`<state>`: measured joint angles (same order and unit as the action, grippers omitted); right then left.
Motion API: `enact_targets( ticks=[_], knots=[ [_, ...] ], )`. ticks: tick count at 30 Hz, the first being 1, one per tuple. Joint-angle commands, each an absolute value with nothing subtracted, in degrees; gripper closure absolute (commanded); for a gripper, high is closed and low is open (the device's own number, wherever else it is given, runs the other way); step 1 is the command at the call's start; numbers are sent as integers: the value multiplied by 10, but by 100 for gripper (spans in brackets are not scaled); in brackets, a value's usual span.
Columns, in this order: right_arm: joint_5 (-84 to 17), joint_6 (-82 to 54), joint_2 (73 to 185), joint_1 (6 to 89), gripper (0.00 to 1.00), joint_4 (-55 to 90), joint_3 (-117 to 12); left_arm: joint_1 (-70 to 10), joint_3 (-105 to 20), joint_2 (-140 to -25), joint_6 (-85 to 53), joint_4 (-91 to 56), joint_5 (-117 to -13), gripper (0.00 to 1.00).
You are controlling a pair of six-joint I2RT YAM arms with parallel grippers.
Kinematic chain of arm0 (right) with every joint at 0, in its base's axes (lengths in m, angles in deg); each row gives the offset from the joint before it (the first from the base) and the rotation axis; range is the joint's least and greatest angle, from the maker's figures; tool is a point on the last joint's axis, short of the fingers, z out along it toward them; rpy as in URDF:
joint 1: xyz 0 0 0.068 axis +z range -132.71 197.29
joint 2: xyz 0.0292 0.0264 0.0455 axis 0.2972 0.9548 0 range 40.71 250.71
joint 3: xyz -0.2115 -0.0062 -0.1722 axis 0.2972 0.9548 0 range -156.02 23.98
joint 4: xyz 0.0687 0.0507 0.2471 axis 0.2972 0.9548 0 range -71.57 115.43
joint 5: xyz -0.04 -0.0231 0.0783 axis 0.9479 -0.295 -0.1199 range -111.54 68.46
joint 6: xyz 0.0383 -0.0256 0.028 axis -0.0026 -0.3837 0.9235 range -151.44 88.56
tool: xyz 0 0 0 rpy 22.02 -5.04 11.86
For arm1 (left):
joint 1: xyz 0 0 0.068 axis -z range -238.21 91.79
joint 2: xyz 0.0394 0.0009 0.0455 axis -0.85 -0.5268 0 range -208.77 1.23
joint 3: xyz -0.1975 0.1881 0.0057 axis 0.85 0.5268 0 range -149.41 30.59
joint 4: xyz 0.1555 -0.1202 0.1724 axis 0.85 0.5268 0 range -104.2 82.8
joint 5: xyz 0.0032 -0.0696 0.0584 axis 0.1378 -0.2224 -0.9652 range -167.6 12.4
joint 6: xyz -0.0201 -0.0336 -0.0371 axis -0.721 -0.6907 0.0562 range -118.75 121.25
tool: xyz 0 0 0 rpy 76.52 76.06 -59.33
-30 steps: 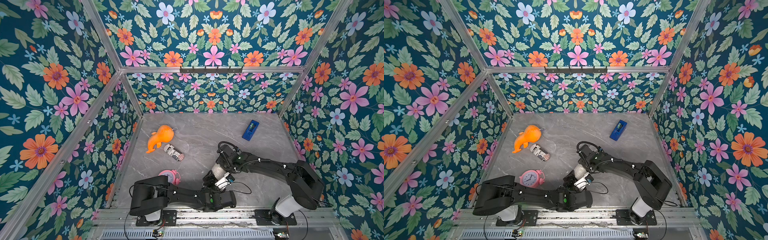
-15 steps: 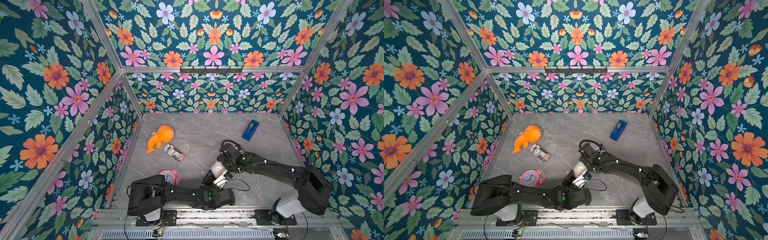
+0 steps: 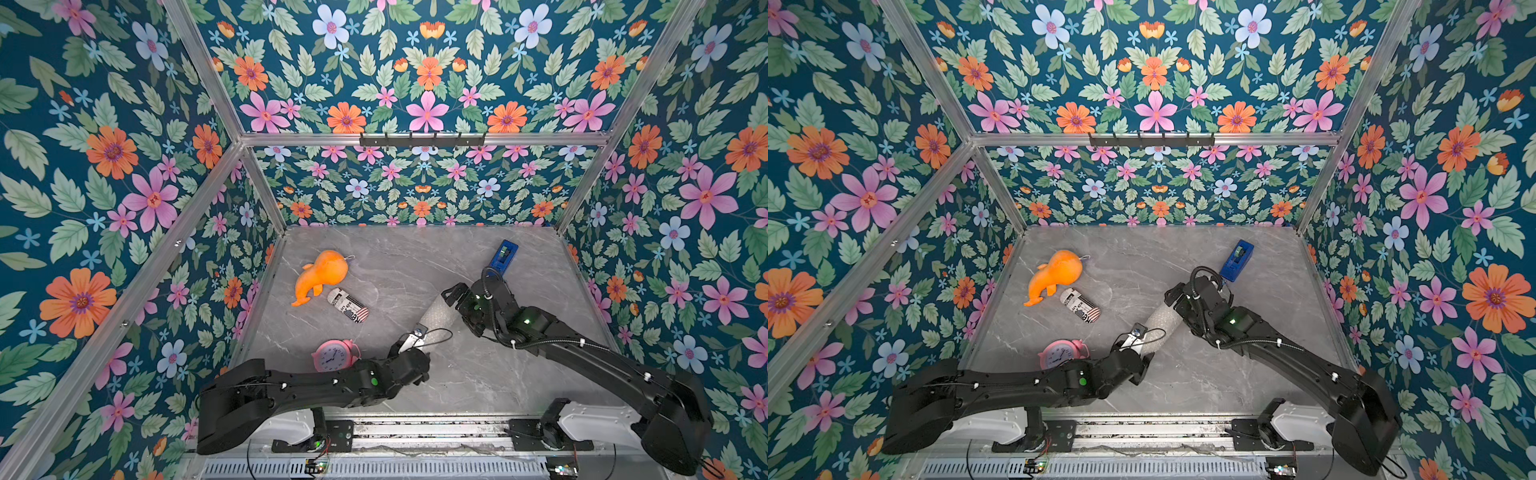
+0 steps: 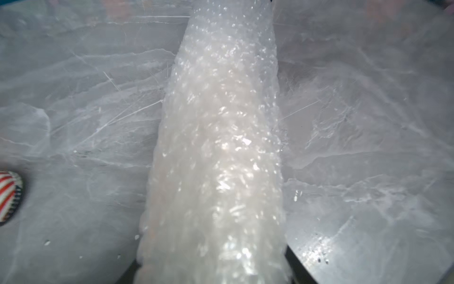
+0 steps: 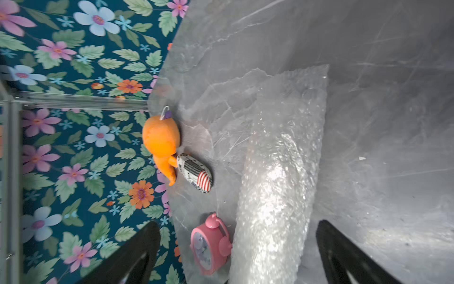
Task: Wrap vases in bubble wrap
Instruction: Turn over the wrapped vase at the center of the board.
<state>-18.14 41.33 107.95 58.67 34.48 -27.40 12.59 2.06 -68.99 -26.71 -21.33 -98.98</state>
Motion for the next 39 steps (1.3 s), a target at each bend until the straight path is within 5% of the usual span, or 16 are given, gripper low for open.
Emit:
enact_targets(
  ticks=[1, 10, 26, 33, 39],
  knots=[
    [-205, 372, 1039, 578, 0, 328, -250, 98, 56, -653, -332, -379, -862, 79],
    [-272, 398, 993, 584, 0, 235, -168, 69, 104, -628, -433, -548, -791, 76],
    [-307, 429, 1119, 610, 1, -41, -133, 66, 148, -677, -552, -798, -770, 73],
    [-295, 418, 1138, 619, 37, -61, -137, 66, 164, -686, -566, -834, -779, 70],
    [-284, 401, 1135, 619, 62, -8, -147, 66, 177, -678, -550, -796, -796, 46]
  ],
)
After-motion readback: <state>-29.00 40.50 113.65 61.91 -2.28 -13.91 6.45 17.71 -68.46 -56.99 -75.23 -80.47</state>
